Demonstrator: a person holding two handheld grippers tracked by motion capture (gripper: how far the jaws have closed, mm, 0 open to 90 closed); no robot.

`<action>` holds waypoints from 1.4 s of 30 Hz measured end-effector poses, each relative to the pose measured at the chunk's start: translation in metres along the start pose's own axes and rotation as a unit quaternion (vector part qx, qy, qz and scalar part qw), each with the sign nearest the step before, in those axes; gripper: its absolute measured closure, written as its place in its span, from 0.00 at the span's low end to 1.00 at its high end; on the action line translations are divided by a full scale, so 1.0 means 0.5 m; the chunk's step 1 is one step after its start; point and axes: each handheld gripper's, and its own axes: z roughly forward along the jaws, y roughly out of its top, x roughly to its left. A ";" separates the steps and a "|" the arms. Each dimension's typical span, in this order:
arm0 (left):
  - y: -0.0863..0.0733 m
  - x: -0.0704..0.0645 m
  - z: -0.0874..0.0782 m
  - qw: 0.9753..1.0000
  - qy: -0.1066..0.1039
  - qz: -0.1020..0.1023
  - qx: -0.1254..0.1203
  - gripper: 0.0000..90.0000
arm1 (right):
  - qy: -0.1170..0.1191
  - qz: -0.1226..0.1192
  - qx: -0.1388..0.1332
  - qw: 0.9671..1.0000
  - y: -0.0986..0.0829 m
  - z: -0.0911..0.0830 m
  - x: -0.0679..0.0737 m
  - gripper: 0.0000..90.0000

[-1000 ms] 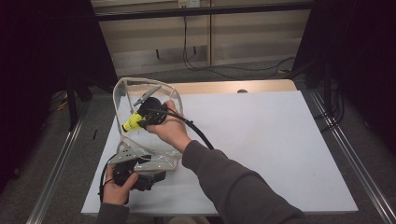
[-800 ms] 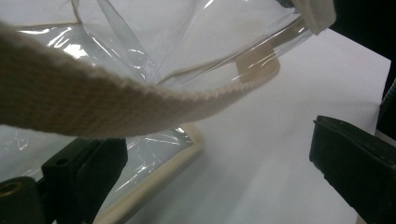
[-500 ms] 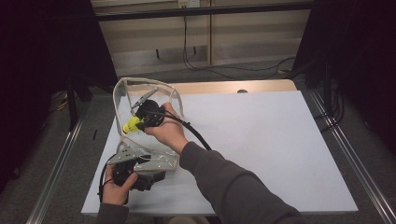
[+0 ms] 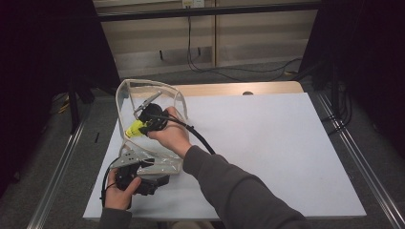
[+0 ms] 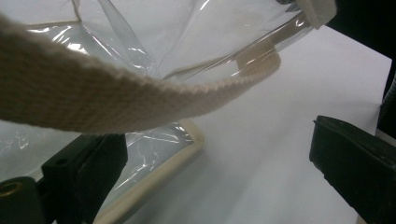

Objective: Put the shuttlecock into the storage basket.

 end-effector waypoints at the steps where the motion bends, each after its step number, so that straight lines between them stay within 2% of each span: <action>1: 0.000 0.000 0.000 1.000 0.001 0.000 0.002 0.05 | 0.000 0.000 0.001 1.000 0.000 0.001 0.000 0.89; 28: 0.000 0.000 0.000 1.000 0.000 0.000 0.002 0.05 | 0.002 0.009 0.004 1.000 -0.006 0.015 0.002 0.89; 42: -0.001 0.001 -0.001 1.000 -0.001 -0.001 0.001 0.05 | -0.002 -0.001 0.017 1.000 -0.010 0.028 0.010 0.89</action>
